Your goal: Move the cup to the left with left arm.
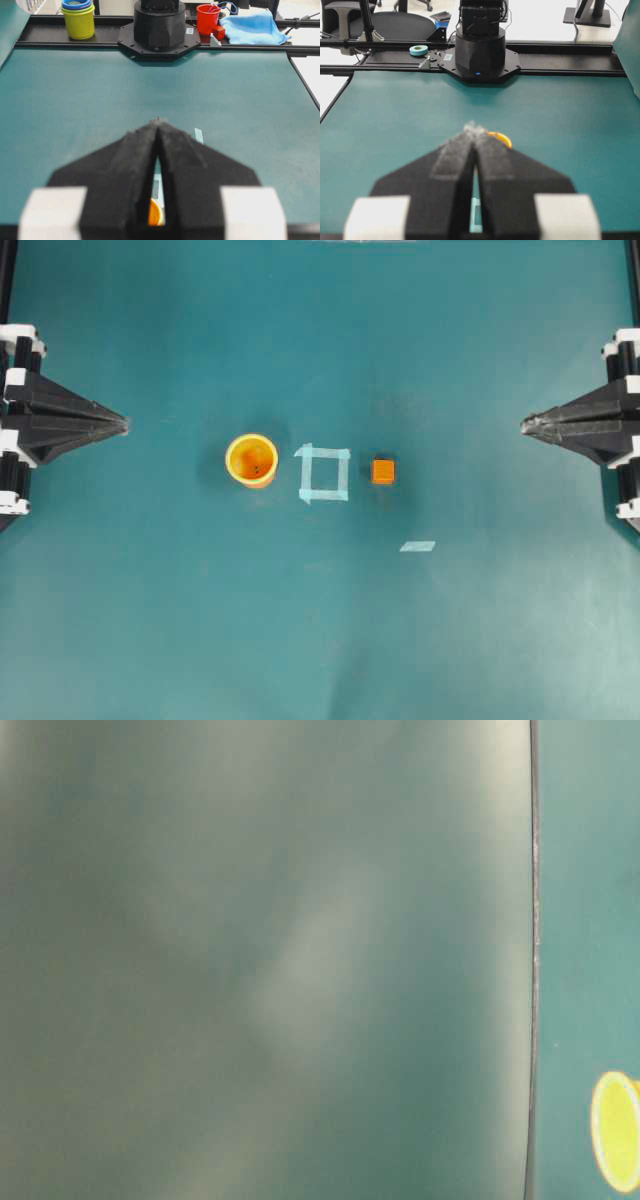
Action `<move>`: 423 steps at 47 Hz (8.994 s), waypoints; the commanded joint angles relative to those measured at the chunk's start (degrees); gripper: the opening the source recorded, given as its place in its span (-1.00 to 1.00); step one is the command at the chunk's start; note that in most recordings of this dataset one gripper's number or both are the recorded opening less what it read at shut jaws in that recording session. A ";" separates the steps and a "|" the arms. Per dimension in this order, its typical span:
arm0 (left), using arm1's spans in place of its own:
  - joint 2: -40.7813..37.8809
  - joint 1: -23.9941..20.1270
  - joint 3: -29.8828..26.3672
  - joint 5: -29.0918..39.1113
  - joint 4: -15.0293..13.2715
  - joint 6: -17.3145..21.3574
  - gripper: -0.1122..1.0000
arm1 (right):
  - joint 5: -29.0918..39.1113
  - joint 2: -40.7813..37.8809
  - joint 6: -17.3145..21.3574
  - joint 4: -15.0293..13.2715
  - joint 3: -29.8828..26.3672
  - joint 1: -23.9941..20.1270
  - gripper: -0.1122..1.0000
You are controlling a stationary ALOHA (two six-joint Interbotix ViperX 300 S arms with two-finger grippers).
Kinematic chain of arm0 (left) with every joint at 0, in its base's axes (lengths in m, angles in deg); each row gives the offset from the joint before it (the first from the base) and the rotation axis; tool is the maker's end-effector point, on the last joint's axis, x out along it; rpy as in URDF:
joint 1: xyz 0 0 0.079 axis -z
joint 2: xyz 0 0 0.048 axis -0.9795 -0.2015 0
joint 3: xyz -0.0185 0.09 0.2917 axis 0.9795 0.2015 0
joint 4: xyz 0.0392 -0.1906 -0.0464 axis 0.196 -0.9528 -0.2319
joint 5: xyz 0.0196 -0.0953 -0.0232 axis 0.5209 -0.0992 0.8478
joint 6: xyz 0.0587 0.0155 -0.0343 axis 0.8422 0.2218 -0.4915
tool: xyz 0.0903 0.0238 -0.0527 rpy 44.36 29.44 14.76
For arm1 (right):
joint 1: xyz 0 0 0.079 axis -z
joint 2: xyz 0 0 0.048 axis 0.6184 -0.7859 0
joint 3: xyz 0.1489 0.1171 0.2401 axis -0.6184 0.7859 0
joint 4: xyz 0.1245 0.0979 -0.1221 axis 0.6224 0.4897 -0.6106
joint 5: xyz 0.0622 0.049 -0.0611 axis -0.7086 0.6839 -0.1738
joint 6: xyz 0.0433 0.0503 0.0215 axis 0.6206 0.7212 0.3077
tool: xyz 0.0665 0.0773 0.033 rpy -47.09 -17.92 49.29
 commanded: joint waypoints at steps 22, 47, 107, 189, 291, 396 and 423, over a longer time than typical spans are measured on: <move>-1.58 -0.09 -1.49 4.75 0.44 0.18 -0.74 | 3.78 -3.08 -0.35 0.00 -4.39 0.09 -0.80; -11.34 -0.09 -1.41 0.44 0.35 0.09 0.41 | 3.96 -2.81 -0.35 0.00 -4.57 0.00 -0.80; -53.53 -2.02 -3.69 -20.30 0.35 0.00 0.69 | 5.54 -1.58 -0.26 0.00 -5.89 0.00 -0.80; -61.79 -1.85 -13.36 -22.32 0.70 -1.05 0.40 | 7.38 -1.49 -0.09 0.09 -6.06 0.09 -0.80; -33.40 3.16 11.78 -12.74 0.70 -1.05 0.40 | 7.47 -1.85 0.18 0.18 -6.50 0.09 -0.80; -9.32 2.20 15.12 6.15 0.70 -0.53 0.40 | 9.49 -2.11 0.53 0.18 -6.59 0.09 -0.80; -9.32 2.20 15.12 6.15 0.70 -0.62 0.40 | 9.49 -2.11 0.44 0.09 -6.59 0.09 -0.80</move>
